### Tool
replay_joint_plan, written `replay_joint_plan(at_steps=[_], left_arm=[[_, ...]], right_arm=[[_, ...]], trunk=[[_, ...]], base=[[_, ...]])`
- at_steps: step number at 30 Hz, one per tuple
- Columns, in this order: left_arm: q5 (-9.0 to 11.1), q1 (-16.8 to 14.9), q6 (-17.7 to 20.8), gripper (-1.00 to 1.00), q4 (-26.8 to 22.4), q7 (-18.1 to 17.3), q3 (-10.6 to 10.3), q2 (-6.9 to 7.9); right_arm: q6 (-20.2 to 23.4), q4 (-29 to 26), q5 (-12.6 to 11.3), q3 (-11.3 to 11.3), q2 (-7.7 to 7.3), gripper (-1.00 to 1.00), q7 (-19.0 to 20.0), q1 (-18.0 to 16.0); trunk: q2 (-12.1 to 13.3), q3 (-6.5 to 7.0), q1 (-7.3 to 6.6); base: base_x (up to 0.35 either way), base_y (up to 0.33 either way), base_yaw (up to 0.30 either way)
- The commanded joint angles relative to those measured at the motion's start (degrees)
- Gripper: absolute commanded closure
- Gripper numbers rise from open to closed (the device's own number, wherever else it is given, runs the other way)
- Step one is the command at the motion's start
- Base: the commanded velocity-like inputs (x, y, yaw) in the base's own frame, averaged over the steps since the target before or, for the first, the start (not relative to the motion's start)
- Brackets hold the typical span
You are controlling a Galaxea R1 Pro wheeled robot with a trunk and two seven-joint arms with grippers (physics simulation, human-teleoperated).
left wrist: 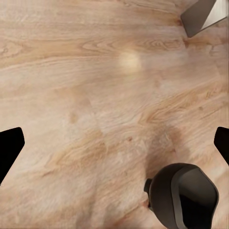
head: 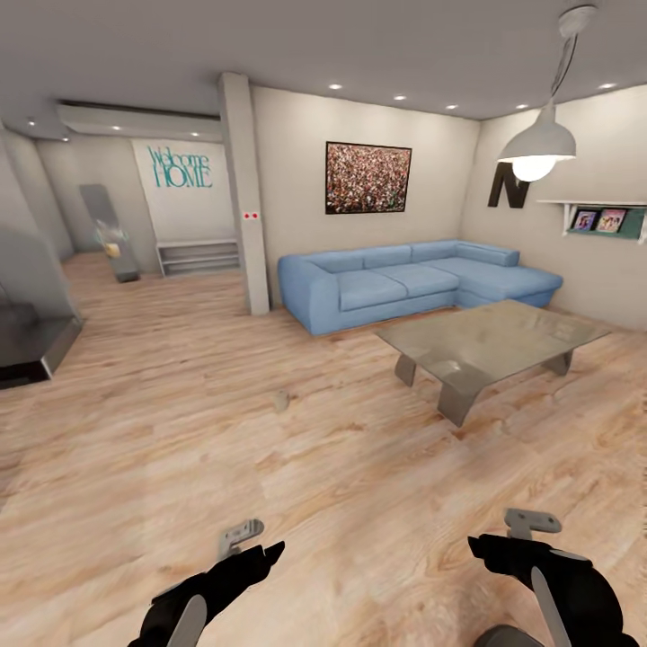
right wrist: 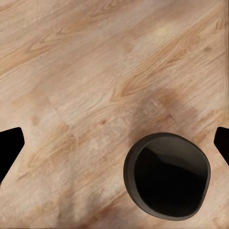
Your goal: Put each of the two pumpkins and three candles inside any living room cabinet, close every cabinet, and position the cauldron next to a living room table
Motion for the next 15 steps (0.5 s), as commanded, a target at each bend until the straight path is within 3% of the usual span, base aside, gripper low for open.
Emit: replay_joint_plan(at_steps=[1,15], left_arm=[[0.15,-0.02,0.28,-1.00,-0.04,-0.08,0.07,-0.01],[0.15,-0.02,0.41,-1.00,0.00,-0.14,0.09,0.06]], right_arm=[[0.27,-0.05,-0.13,-0.02,0.00,-1.00,0.00,-0.05],[0.27,-0.05,-0.13,-0.02,0.00,-1.00,0.00,-0.05]], trunk=[[-0.03,-0.06,0.03],[-0.03,-0.06,0.03]], base=[[0.304,0.135,-0.266],[0.300,0.141,-0.266]])
